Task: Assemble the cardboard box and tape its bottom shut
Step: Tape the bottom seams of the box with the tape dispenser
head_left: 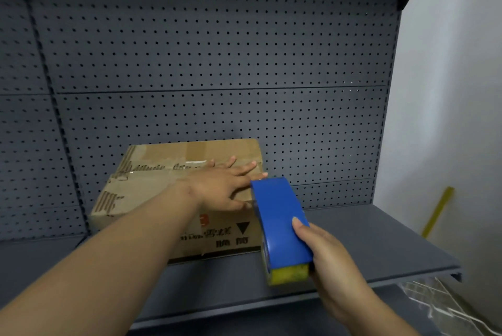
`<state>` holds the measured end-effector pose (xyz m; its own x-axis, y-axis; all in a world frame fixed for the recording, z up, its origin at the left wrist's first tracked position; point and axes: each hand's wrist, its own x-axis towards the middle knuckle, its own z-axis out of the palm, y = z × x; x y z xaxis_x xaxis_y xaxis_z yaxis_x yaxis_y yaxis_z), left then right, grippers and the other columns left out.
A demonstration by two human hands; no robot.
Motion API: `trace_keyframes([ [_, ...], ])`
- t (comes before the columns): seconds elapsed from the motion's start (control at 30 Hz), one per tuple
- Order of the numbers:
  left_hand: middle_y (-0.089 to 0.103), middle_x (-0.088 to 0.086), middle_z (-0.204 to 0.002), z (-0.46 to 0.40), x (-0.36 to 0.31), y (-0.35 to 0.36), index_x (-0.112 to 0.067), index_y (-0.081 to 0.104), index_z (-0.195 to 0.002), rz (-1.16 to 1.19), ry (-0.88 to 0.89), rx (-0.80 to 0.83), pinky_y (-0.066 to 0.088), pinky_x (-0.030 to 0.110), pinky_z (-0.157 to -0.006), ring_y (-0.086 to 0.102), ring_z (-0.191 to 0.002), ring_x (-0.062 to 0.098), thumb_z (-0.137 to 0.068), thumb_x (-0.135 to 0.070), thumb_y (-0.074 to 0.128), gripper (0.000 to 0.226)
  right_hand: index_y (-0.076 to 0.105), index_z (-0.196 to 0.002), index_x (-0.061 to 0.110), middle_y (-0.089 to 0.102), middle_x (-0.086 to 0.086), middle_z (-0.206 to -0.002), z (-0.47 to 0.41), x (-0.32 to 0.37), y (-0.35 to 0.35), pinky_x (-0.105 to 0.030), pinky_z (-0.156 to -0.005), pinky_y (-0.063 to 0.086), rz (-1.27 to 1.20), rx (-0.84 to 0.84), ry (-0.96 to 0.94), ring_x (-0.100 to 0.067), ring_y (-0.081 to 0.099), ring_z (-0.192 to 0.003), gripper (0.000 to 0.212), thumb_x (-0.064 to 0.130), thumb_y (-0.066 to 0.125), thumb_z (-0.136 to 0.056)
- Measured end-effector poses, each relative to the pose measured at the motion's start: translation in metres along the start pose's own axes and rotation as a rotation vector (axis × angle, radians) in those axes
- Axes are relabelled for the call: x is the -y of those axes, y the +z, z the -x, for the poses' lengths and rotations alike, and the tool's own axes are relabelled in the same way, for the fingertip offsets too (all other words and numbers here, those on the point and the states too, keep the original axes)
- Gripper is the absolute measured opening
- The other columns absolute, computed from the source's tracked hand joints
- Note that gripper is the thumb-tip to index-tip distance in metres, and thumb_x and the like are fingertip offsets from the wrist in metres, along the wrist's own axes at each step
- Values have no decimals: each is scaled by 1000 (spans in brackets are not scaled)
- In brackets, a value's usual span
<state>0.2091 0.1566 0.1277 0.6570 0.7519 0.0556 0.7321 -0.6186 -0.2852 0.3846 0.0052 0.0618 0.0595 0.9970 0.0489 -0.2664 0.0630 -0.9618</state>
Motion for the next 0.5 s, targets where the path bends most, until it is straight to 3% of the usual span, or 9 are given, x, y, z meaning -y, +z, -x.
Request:
trace_keyframes([
  [0.13,-13,-20,-153,-7,2,8,-57,-11,-135,28,-10,-8,4,53,-114,-8,-144,22,-86,-67,31,66,69,-100,11,75,-8,-96,-5,-14,-1,-37,-85,51,-18,-47,64,-23,70,-90,28,29,51,-90],
  [0.2,-11,-19,-153,-10,4,9,-55,-8,-138,54,-14,-5,4,54,-114,-7,-144,21,-87,-65,32,66,67,-103,10,74,-9,-99,-8,-18,0,-37,-84,51,-34,-68,73,-25,69,-93,27,27,50,-91],
  [0.33,-9,-18,-154,-11,6,10,-54,-5,-139,94,-20,5,3,53,-114,-7,-144,20,-88,-64,34,65,67,-100,15,75,-4,-92,-10,-23,3,-31,-74,50,-18,-96,73,-17,70,-82,20,22,50,-91],
  [0.5,-10,-19,-154,-12,8,9,-53,-5,-139,98,-14,10,3,53,-115,-7,-144,20,-87,-64,34,66,68,-87,20,77,6,-79,-5,-32,3,-31,-77,48,38,-100,107,-12,71,-78,17,21,51,-90],
])
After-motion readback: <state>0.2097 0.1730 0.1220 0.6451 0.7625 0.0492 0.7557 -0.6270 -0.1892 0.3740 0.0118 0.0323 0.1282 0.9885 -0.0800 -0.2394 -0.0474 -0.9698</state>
